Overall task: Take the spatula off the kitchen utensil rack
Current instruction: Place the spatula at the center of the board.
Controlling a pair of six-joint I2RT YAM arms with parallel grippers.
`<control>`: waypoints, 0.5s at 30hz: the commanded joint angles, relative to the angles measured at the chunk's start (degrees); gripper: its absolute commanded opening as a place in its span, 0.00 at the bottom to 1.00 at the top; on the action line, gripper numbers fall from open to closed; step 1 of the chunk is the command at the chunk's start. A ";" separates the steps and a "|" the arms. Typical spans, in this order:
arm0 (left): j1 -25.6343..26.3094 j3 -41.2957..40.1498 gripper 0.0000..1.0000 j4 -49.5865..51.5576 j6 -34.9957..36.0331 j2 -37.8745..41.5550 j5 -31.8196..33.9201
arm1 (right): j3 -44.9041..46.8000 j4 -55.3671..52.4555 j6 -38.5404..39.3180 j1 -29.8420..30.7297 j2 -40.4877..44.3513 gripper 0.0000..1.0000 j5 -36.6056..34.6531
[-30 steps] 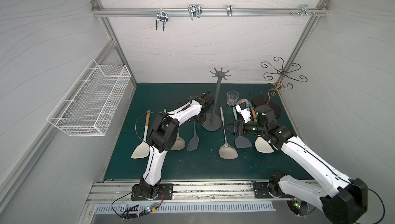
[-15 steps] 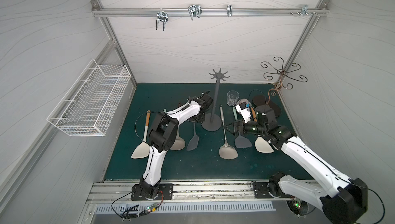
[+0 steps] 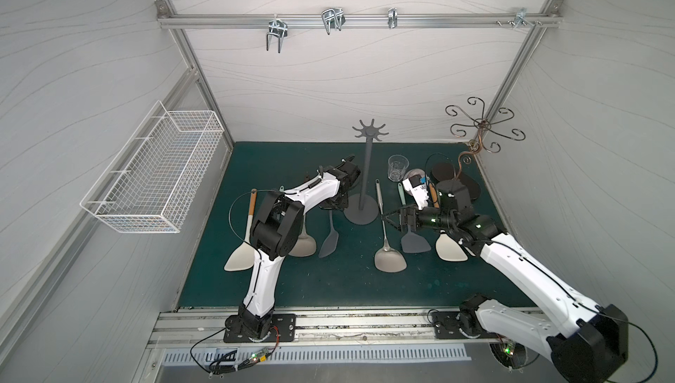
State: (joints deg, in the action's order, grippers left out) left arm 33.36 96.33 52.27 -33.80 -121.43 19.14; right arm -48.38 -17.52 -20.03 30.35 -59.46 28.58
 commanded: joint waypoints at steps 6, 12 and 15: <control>-1.18 -1.83 0.00 -3.32 2.16 2.12 -2.07 | 0.57 1.33 -0.62 0.12 0.40 0.94 1.00; -1.67 -2.12 0.00 -4.17 3.60 1.79 -3.29 | 0.66 1.43 -0.88 0.41 0.56 0.94 0.73; -2.17 -2.00 0.00 -4.45 4.13 1.13 -3.78 | 0.74 1.51 -1.06 0.67 0.65 0.94 0.51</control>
State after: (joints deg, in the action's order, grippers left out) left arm 31.73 94.13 49.10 -31.03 -121.23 15.79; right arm -48.36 -17.10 -20.18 30.46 -59.46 28.60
